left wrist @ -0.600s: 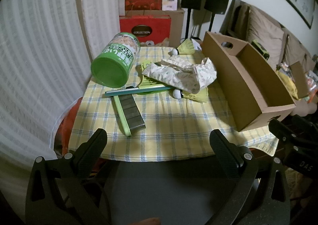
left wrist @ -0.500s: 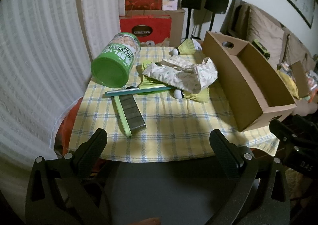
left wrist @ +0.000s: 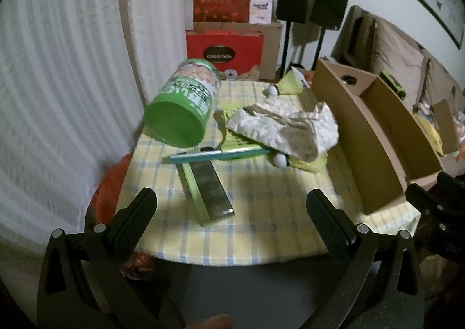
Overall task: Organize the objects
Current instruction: 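Move the left tool toward the green pill organizer on the table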
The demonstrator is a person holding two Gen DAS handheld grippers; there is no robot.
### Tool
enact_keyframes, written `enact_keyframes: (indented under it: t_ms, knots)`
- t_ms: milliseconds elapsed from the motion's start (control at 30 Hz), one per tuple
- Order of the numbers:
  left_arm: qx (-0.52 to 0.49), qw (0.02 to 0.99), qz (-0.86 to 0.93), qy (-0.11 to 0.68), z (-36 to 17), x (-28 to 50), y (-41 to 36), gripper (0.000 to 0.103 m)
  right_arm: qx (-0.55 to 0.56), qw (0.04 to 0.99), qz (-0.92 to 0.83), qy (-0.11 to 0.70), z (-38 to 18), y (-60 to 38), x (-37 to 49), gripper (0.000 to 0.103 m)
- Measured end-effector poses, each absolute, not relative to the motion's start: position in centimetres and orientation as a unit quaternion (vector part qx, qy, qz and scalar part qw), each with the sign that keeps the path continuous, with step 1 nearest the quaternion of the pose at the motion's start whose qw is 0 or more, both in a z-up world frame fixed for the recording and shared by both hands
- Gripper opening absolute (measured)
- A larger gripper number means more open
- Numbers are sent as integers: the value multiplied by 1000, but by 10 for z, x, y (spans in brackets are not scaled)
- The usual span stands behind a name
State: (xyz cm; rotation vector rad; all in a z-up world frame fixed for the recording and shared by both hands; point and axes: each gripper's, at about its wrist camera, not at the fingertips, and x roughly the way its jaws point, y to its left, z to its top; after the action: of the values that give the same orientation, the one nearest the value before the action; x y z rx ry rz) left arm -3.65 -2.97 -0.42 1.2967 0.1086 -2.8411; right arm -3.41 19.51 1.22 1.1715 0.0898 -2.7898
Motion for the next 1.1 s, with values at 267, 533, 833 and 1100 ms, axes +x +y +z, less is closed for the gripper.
enact_keyframes:
  t_ms: [267, 533, 833, 1100]
  knots:
    - [415, 9, -907, 62, -9, -61, -52, 103, 374, 90, -922, 30, 19, 182, -56, 103]
    - [425, 6, -903, 63, -22, -78, -71, 103, 365, 111, -923, 42, 26, 163, -74, 103]
    - [463, 12, -883, 77, -63, -93, -84, 96, 377, 149, -913, 46, 12, 137, -84, 103]
    - [492, 29, -868, 58, -96, -110, -72, 96, 375, 159, -911, 65, 7, 122, -92, 102]
